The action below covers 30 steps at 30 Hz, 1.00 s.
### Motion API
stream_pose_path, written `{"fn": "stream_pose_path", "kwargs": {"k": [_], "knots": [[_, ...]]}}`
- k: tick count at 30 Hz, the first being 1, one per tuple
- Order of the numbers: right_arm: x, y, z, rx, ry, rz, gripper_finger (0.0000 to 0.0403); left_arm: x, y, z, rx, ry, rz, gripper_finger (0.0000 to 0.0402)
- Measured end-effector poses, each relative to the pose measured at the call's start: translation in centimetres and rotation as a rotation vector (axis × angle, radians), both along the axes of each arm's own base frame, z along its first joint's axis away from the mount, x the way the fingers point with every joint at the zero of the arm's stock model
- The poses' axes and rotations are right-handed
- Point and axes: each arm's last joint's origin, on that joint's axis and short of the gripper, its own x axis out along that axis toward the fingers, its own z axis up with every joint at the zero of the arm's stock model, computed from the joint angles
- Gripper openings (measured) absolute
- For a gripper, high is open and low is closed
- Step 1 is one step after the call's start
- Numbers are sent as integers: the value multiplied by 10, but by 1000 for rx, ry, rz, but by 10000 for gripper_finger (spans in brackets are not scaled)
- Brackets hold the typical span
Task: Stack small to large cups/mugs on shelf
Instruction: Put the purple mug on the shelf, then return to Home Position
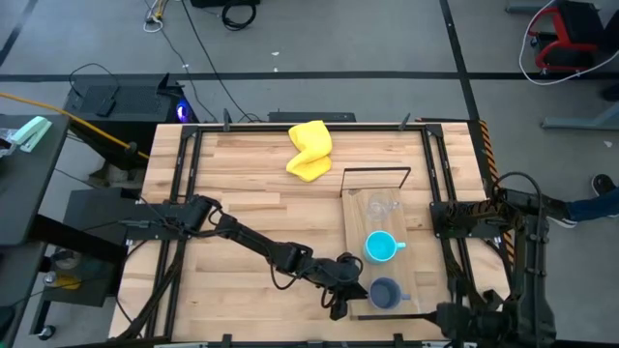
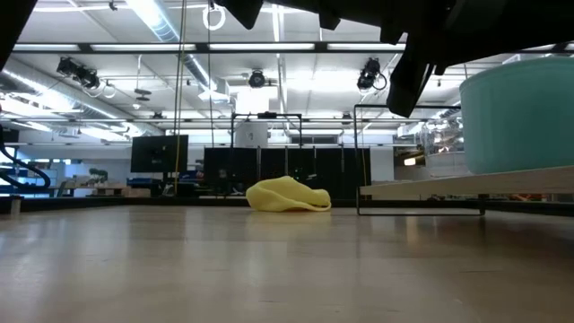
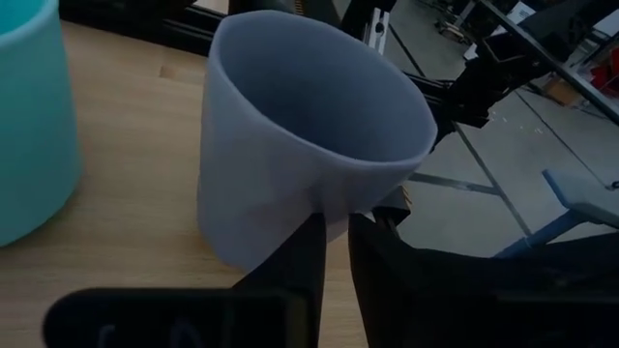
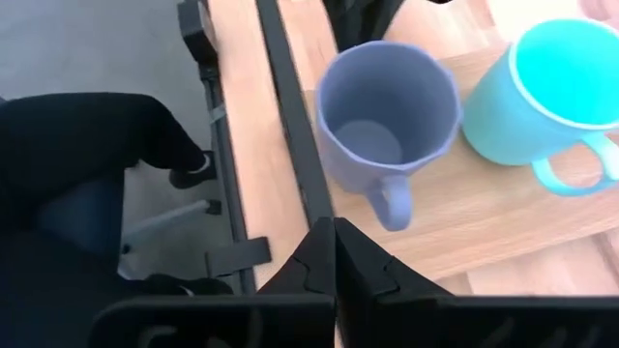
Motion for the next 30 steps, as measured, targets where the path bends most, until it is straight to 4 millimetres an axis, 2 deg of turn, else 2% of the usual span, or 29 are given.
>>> {"fn": "stream_pose_path", "kwargs": {"k": [10,15,18,21,25,30], "knots": [[1,-4,0,-31,-7,-21,2,3,9,3,2,-1,17,64],[5,-7,0,-57,-34,-35,2,4,21,-1,24,58,41,57],[7,-8,0,-61,-36,-42,2,3,31,4,37,97,60,54],[7,-8,0,-62,-36,-41,3,-3,38,17,71,141,96,53],[8,-8,0,-62,-37,-41,6,-18,48,43,155,193,196,58],[8,-8,1,-66,-57,-41,7,-51,59,86,282,273,313,62]]}}
